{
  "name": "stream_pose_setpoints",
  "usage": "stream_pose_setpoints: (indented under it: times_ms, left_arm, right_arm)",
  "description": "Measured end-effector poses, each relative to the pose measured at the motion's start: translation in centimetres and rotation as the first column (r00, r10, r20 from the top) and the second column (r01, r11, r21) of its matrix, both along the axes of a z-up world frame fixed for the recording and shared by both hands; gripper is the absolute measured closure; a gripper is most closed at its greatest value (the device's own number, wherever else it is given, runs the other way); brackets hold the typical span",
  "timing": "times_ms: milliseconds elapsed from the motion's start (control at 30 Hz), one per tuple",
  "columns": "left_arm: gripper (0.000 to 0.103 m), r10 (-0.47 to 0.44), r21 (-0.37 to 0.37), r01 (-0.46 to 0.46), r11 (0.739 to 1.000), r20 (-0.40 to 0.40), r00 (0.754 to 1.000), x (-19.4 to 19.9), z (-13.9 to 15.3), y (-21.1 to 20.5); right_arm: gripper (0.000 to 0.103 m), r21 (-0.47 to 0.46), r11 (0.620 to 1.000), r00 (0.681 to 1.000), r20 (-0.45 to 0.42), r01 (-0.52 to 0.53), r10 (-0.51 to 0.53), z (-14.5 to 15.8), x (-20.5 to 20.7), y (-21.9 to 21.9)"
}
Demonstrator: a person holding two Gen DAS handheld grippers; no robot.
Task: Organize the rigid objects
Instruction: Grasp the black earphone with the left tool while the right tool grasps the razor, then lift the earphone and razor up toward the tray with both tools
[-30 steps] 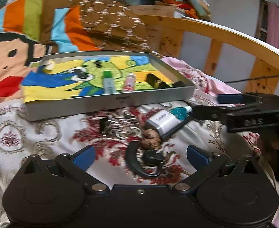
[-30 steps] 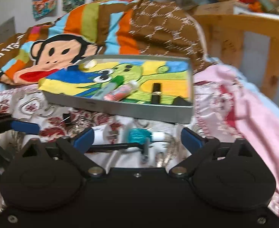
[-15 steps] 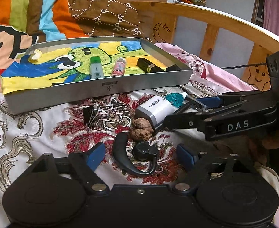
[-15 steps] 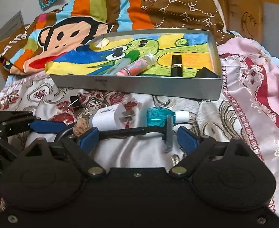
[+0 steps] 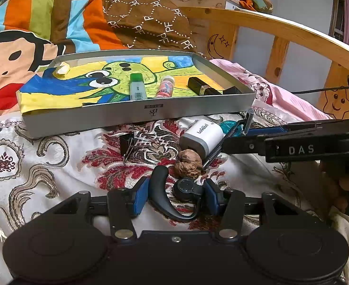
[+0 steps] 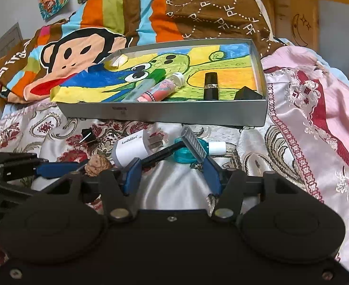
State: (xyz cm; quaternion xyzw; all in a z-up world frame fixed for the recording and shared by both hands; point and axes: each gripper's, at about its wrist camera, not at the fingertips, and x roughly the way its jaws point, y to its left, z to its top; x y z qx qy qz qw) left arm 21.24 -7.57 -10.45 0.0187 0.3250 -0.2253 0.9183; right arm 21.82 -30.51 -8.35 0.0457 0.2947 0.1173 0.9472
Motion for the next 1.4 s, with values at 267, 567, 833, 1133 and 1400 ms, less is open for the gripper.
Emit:
stream_pose_setpoints:
  times_ms: [267, 567, 833, 1133, 1400]
  left_arm:
    - [0.051, 0.024, -0.030, -0.024, 0.999, -0.007, 1.000, -0.1, 0.1, 0.2]
    - [0.051, 0.113, -0.131, -0.116, 0.985, -0.028, 0.993, -0.1, 0.2, 1.3]
    - [0.051, 0.187, -0.195, -0.192, 0.962, -0.045, 0.981, 0.2, 0.3, 2.5]
    - [0.051, 0.217, -0.238, -0.222, 0.946, -0.047, 0.975, 0.3, 0.4, 3.3]
    - [0.051, 0.264, -0.298, -0.274, 0.915, -0.073, 0.962, 0.3, 0.6, 4.8]
  right_arm:
    - [0.072, 0.081, 0.997, 1.000, 0.002, -0.004, 0.003, 0.4, 0.2, 0.2]
    - [0.073, 0.098, 0.995, 1.000, -0.023, -0.014, 0.016, -0.3, 1.5, 1.9]
    - [0.071, 0.047, 0.998, 0.998, -0.049, -0.043, 0.045, 0.3, 1.7, 3.7]
    - [0.069, -0.060, 0.994, 0.992, -0.093, -0.093, 0.087, 2.1, 1.3, 5.8]
    - [0.059, -0.053, 0.995, 0.986, -0.149, -0.086, 0.077, 1.8, 2.4, 7.4]
